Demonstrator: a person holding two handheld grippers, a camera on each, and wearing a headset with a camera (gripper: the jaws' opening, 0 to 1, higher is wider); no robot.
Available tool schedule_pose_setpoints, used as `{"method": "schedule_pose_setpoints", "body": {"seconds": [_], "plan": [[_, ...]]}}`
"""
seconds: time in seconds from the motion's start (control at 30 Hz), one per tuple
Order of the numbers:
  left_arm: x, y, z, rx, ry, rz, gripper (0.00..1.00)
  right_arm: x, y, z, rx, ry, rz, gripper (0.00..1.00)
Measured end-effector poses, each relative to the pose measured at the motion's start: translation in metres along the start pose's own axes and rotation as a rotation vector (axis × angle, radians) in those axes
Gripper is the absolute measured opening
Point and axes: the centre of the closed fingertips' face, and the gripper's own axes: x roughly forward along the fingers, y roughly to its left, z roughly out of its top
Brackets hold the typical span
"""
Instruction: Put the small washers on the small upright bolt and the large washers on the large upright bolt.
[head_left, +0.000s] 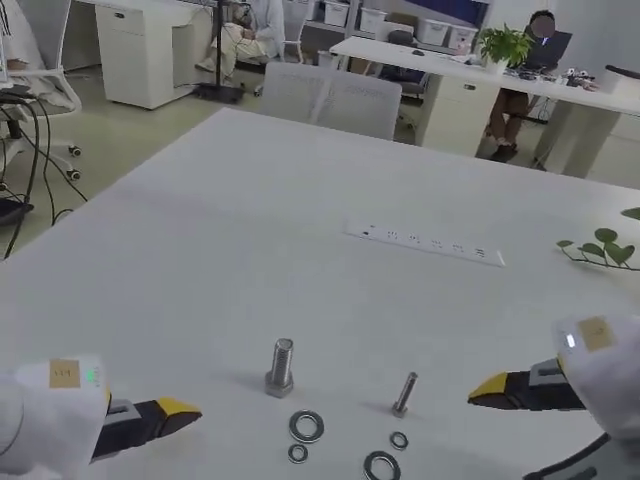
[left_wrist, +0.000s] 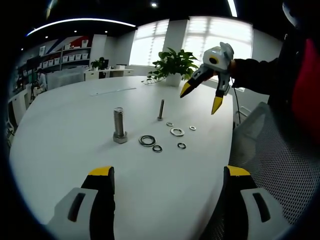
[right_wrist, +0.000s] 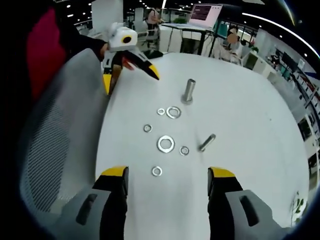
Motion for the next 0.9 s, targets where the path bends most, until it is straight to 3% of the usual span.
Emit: {"method": "schedule_pose_setpoints", "body": {"seconds": [0.37,0.9], "plan": [[0.001,-0.001,0.002,0.005,-0.006,-0.003,0.90,0.013,0.007,-0.008,-0.052,0.095,0.040,0.53],[0.001,0.000,0.001,0.000,-0.012,0.004,0.89,0.031,0.010,-0.015,-0.102,0.186,0.068,0.37]]}}
